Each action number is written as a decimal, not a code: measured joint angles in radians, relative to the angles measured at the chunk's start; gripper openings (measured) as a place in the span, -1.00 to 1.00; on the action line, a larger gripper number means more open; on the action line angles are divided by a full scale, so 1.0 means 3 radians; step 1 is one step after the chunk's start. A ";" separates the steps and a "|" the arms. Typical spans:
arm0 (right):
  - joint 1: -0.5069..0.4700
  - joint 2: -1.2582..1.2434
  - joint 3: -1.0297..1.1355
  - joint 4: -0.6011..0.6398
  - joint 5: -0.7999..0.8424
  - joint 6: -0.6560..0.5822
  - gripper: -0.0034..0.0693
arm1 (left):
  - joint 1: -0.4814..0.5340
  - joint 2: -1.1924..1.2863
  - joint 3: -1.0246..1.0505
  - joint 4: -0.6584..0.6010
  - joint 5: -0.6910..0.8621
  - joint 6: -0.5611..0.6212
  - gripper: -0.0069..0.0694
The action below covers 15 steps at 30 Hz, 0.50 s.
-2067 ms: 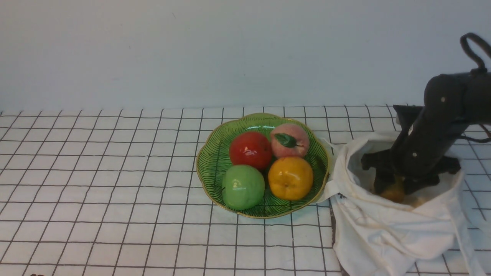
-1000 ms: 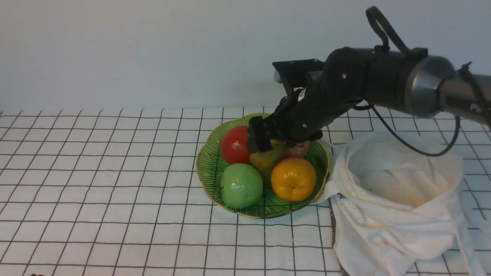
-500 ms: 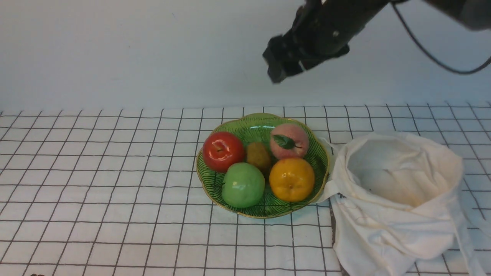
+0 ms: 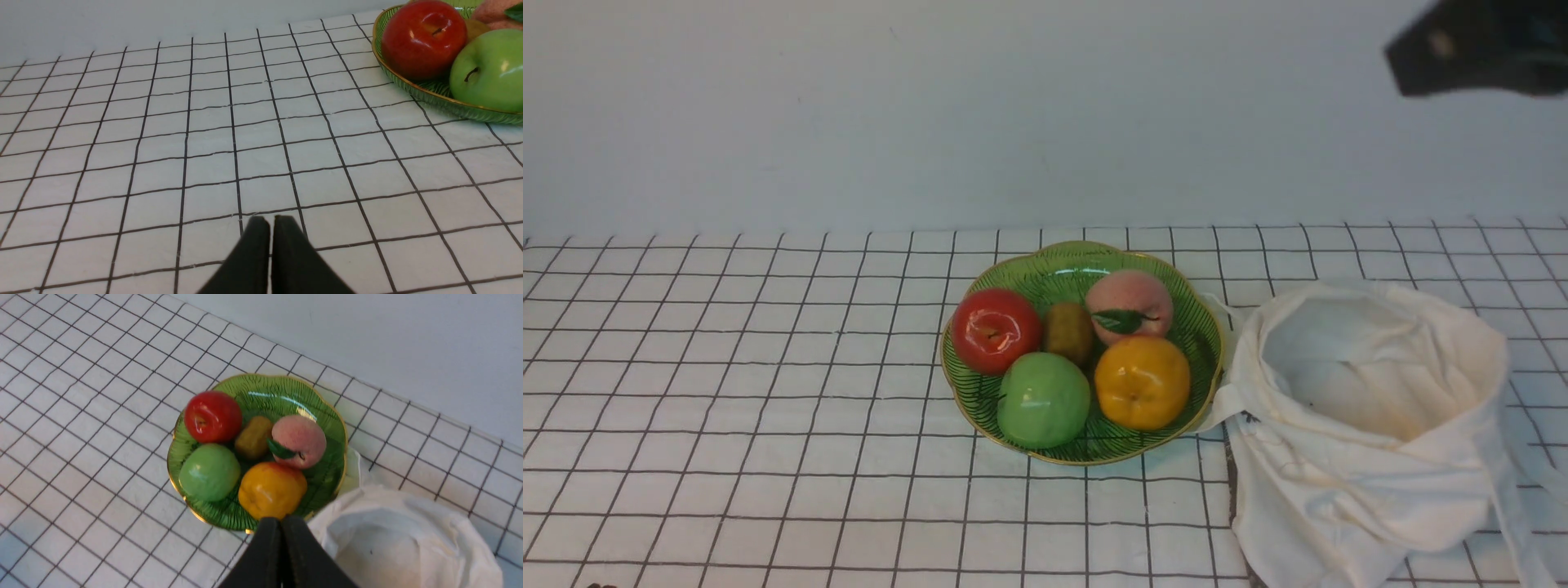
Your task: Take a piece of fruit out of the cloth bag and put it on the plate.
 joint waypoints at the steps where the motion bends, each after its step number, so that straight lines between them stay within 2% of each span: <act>1: 0.0000 -0.0266 0.0310 -0.0009 -0.0032 0.0022 -0.94 | 0.0000 0.0000 0.0000 0.0000 0.0000 0.0000 -0.84; 3: 0.0000 -0.0771 0.0782 -0.0015 -0.0296 0.0046 -0.94 | 0.0000 0.0000 0.0000 0.0000 0.0000 0.0000 -0.84; 6: 0.0000 -0.1709 0.1967 -0.0009 -0.1388 0.0088 -0.94 | 0.0000 0.0000 0.0000 0.0000 0.0000 0.0000 -0.84; 7: 0.0000 -0.1766 0.1967 -0.0009 -0.1471 0.0088 -0.94 | 0.0000 0.0000 0.0000 0.0000 0.0000 0.0000 -0.84; 8: 0.0000 -0.2277 0.2653 0.0000 -0.2209 0.0088 -0.94 | 0.0000 0.0000 0.0000 0.0000 0.0000 0.0000 -0.84; 11: 0.0000 -0.2762 0.3315 0.0000 -0.2756 0.0088 -0.94 | 0.0000 0.0000 0.0000 0.0000 0.0000 0.0000 -0.84; 15: 0.0000 -0.2946 0.3603 -0.0016 -0.2932 0.0088 -0.94 | 0.0000 0.0000 0.0000 0.0000 0.0000 0.0000 -0.84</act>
